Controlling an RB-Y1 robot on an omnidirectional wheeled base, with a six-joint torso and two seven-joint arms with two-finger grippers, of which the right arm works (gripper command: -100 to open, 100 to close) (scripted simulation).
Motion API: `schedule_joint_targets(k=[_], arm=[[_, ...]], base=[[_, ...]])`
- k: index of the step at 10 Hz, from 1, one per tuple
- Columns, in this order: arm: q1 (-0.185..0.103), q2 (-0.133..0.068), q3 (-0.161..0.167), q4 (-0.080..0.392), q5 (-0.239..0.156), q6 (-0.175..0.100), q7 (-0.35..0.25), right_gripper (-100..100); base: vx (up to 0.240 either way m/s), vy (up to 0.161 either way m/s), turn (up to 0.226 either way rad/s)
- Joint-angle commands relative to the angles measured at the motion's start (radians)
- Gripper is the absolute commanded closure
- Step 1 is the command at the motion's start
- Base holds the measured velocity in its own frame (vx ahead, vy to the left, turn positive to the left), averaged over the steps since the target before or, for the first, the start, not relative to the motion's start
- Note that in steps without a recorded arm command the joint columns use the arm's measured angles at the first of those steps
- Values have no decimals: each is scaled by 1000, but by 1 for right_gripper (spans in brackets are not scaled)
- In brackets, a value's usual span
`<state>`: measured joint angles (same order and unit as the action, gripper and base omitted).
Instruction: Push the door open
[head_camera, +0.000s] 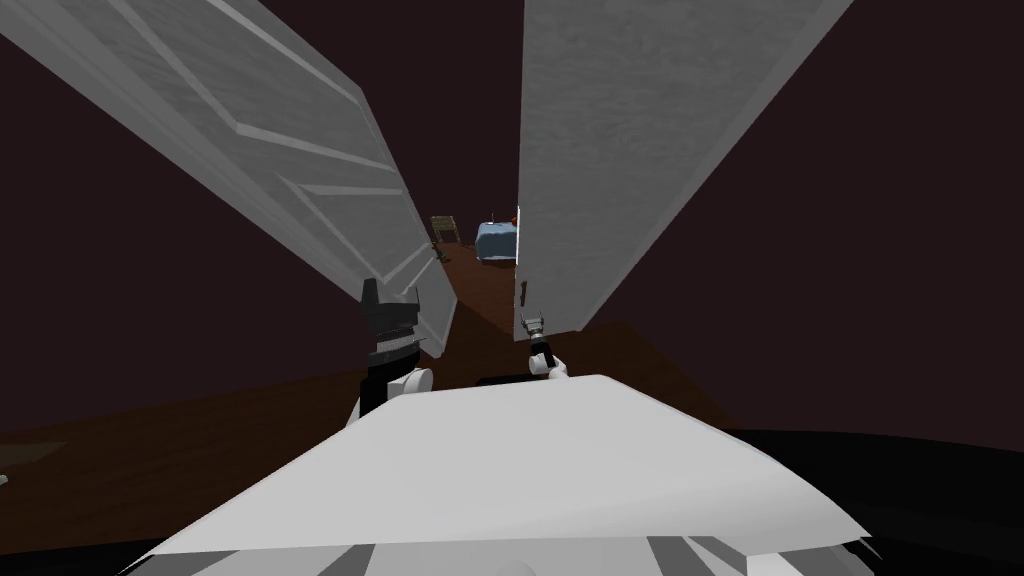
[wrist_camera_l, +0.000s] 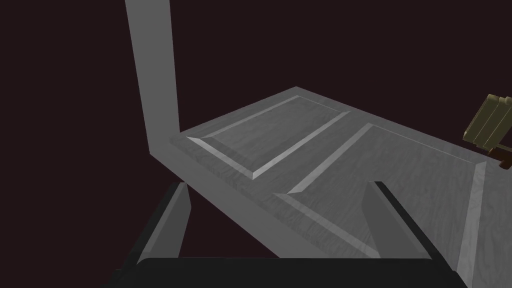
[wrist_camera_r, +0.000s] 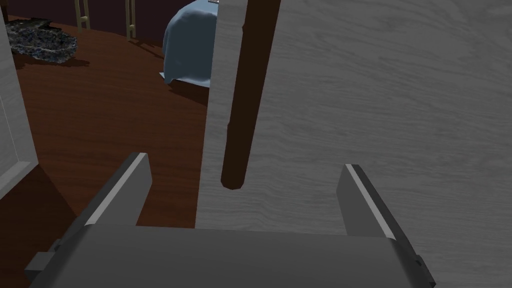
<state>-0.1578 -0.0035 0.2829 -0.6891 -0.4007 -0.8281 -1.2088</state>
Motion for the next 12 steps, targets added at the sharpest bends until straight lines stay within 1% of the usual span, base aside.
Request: schedule_joint_targets(k=[1,3,4,5,6,7,8,10,12], arm=[[-13,8,5,31,-9,-6,-23,-100],[-24,20,10,60,-17,-12,-42,-100],[-34,31,15,88,-25,-18,-60,-100],[-47,46,20,120,-34,-24,-81,-100],[-40,36,17,102,-29,-22,-69,-100],[-40,4,16,105,-31,-24,-75,-100],[-39,-8,15,106,-32,-26,-76,-100],[-38,-23,14,109,-33,-30,-79,-100],[-37,-23,12,112,-35,-34,-83,-100]], base=[[64,-97,72],[48,-69,47],[68,-88,103],[98,-115,161],[47,-57,40],[104,-7,21],[183,5,35],[206,14,28],[209,35,26]])
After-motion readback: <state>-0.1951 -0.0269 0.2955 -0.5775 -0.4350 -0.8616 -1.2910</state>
